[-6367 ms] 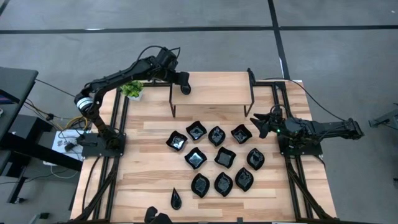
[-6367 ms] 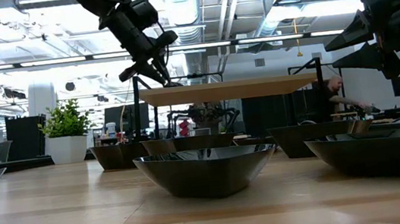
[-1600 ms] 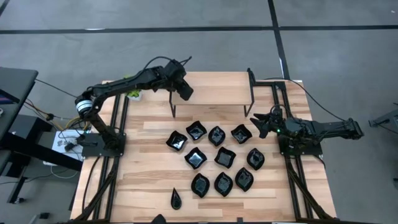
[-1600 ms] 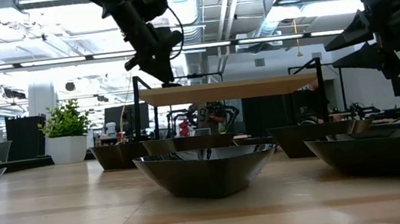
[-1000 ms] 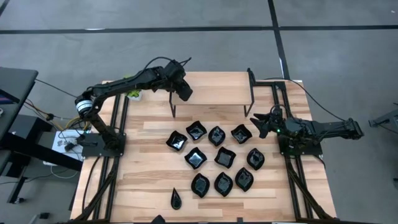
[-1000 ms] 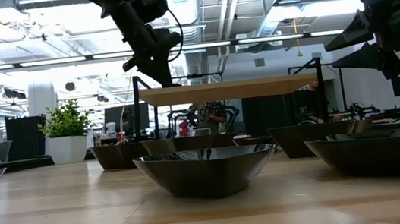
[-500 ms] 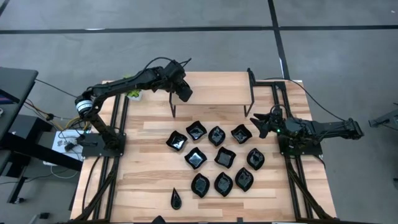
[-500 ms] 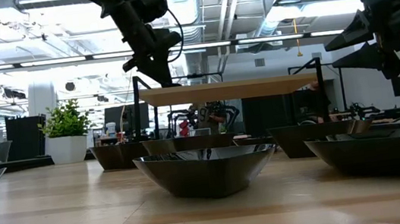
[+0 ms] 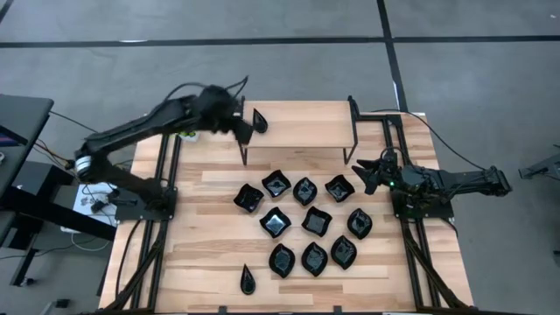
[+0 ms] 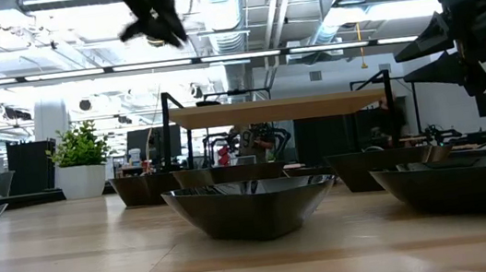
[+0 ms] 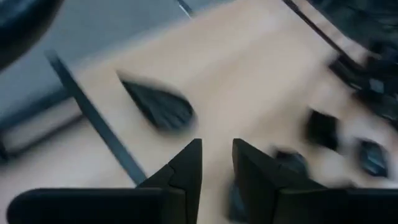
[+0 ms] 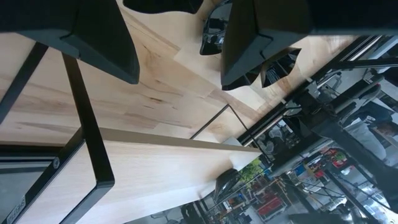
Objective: Pick & Place Mini shaped plates
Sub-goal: Stack the drop shaped plate on top of the drop shaped plates on the shelf
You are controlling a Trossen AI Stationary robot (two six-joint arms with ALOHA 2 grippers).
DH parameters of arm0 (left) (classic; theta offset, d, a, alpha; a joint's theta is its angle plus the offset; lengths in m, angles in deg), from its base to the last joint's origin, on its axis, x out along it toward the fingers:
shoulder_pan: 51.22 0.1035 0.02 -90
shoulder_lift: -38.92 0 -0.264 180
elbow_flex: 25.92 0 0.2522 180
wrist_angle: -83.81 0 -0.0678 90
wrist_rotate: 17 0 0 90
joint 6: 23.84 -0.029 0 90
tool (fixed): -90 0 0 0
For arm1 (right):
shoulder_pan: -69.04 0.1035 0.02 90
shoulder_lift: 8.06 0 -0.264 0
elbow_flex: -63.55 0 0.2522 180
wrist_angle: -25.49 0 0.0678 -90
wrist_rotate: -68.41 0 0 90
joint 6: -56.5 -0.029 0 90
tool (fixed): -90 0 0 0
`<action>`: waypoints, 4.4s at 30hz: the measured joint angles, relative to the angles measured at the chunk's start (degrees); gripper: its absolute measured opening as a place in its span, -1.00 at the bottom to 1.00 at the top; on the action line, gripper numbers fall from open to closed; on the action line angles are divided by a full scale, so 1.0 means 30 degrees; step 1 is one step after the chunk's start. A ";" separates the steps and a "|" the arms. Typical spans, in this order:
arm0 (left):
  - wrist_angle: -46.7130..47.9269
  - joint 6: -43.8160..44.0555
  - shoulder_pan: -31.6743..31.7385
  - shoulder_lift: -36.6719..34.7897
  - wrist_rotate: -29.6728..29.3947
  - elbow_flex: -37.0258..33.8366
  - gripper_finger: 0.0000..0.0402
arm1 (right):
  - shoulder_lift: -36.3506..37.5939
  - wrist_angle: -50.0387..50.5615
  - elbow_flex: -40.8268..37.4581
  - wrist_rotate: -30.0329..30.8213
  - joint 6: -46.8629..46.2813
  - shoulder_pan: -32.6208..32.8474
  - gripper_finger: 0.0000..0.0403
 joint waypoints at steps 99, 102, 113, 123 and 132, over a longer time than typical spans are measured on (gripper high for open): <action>-1.1329 2.7335 -1.9740 0.7830 0.4746 -0.8393 -0.98 | 0.0002 0.0025 0.0000 -0.0007 0.0015 0.0007 0.10; -1.0999 2.5324 -1.9564 0.6045 0.4155 -0.8393 -0.98 | 0.0001 0.0023 0.0000 -0.0015 0.0015 0.0015 0.10; -0.7535 1.8133 -1.3839 -0.1387 -0.0804 -0.8388 -0.99 | 0.0006 0.0018 0.0000 0.0000 0.0015 0.0000 0.10; -0.6945 0.8314 -0.2343 -0.3633 0.2876 -0.7366 -0.99 | 0.0006 0.0018 0.0000 0.0006 0.0015 0.0000 0.10; -0.2815 0.1679 0.4620 0.1003 0.6408 -0.0804 -0.99 | 0.0001 0.0018 0.0000 0.0015 0.0015 0.0000 0.10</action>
